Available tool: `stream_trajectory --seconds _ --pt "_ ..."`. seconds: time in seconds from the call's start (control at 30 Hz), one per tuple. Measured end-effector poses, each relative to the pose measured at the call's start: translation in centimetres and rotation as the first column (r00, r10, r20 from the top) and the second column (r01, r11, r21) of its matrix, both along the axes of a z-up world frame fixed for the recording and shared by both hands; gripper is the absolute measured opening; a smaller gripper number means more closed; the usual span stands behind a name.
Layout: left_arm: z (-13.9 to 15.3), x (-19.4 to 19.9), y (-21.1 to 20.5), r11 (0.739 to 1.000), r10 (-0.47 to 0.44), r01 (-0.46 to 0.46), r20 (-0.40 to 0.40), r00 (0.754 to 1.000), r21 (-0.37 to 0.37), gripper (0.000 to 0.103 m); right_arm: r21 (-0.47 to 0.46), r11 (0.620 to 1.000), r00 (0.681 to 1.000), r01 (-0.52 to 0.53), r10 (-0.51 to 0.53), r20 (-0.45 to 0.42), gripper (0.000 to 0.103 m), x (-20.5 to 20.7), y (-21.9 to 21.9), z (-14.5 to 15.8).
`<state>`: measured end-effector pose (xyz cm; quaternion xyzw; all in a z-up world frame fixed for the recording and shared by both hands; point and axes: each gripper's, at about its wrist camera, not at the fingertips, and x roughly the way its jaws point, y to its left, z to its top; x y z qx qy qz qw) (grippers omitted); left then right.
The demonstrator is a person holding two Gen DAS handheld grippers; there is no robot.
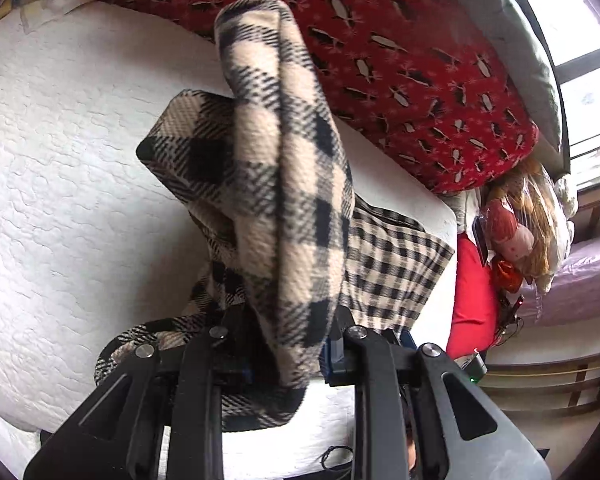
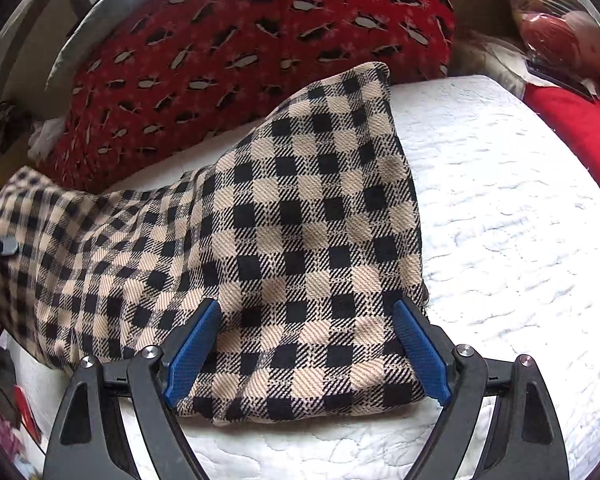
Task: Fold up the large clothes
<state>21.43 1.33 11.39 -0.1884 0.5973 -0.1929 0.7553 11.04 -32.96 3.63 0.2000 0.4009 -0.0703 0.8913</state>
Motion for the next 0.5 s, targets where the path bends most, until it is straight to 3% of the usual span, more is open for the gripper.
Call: stream_trajectory --seconds 0.23,0.37,0.5 --pt "1.1 -0.4 -2.3 0.999 -0.031 0.032 0.012 0.999 -0.015 0.020 0.084 0.996 0.992 0.043 -0.053 0.112 0.088 -2.4 -1.6 0.3" --pt "1.3 -0.6 -3.5 0.999 -0.043 0.043 0.013 0.999 -0.021 0.020 0.033 0.993 0.993 0.113 -0.114 0.043 0.088 -2.4 -2.6 -0.6" --pt "1.4 -0.8 -4.8 0.998 -0.053 0.053 0.010 0.999 -0.022 0.020 -0.076 0.994 0.997 0.081 -0.080 0.011 0.088 -2.1 -1.9 -0.9"
